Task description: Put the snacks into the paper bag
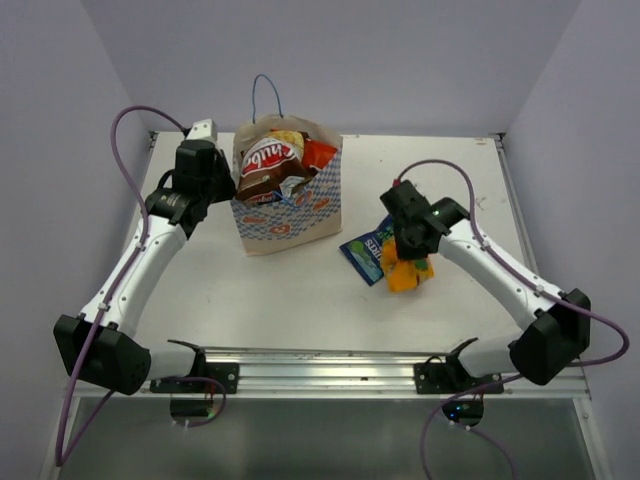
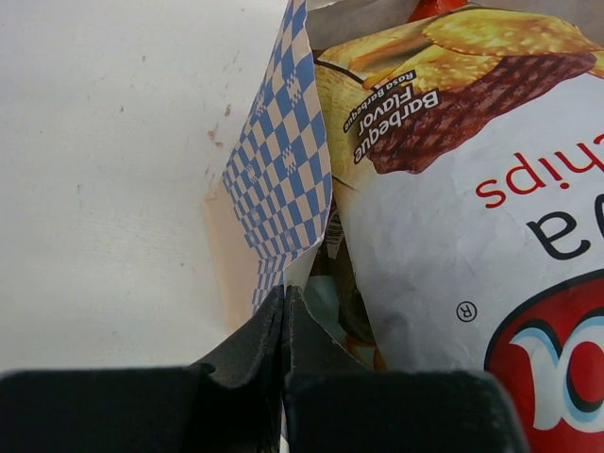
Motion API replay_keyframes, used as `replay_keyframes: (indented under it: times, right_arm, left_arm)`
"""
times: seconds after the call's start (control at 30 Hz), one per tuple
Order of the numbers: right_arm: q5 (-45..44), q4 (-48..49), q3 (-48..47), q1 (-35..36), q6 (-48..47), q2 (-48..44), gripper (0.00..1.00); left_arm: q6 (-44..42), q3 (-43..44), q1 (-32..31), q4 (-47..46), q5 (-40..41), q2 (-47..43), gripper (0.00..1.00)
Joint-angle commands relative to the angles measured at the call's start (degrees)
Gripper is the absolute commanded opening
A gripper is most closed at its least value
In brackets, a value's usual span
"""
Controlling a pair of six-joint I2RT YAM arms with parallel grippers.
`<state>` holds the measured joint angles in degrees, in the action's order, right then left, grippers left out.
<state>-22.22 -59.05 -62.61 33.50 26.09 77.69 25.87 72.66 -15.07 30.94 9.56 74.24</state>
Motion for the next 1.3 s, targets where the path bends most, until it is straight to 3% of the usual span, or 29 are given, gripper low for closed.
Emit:
replay_keyframes:
  times: [0.0, 0.1, 0.3, 0.4, 0.47, 0.57, 0.6, 0.67, 0.7, 0.8, 0.93, 1.1, 1.27]
  right_arm:
    - [2.9, 2.2, -21.4, 0.5, -4.9, -0.7, 0.00]
    - [8.6, 1.6, -49.1, 0.5, -9.8, 9.3, 0.00]
    - [27.6, 9.9, -85.3, 0.5, -6.3, 29.5, 0.00]
    - [39.4, 20.6, -85.2, 0.4, 0.3, 33.8, 0.00]
    - [45.0, 27.9, -79.4, 0.5, 7.7, 34.6, 0.00]
    - [49.5, 26.3, -76.2, 1.6, 11.3, 38.3, 0.00]
    - [49.4, 20.7, -76.6, 2.7, 10.5, 39.4, 0.00]
    - [43.8, 11.6, -79.6, 4.3, 5.1, 42.8, 0.00]
    - [41.0, 2.3, -80.6, 6.1, 2.5, 43.9, 0.00]
    - [31.8, -9.7, -79.4, 9.2, -5.9, 47.4, 0.00]
    - [27.0, -11.9, -76.3, 12.5, -8.0, 47.6, 0.00]
    - [16.1, -18.3, -82.1, 14.9, -11.1, 50.5, 0.00]
    - [9.4, -18.2, -74.2, 15.5, -12.1, 47.3, 0.00]
  left_arm:
    - [-1.3, 0.4, 0.2, -0.8, -2.2, -0.5, 0.00]
    - [-1.5, 0.4, 0.2, -1.8, -3.1, -0.3, 0.00]
    - [-1.6, 0.5, 0.1, -2.3, -3.8, 0.0, 0.00]
    - [-1.5, 0.6, 0.2, -2.4, -3.9, 0.0, 0.00]
    - [-1.4, 0.8, 0.2, -2.3, -3.9, -0.1, 0.00]
    - [-1.7, 0.5, 0.2, -2.3, -3.7, -0.1, 0.00]
    - [-1.7, 0.4, 0.2, -2.3, -3.5, -0.1, 0.00]
    - [-1.8, 0.1, 0.2, -2.4, -3.1, -0.1, 0.00]
    - [-1.8, 0.0, 0.2, -2.4, -3.0, -0.1, 0.00]
    - [-1.8, -0.2, 0.2, -2.7, -3.2, 0.1, 0.00]
    - [-1.8, -0.2, 0.2, -2.9, -3.3, 0.2, 0.00]
    - [-1.8, 0.5, 0.2, -2.8, -2.4, 0.1, 0.00]
    - [-1.9, 1.0, 0.2, -2.3, -1.2, -0.8, 0.00]
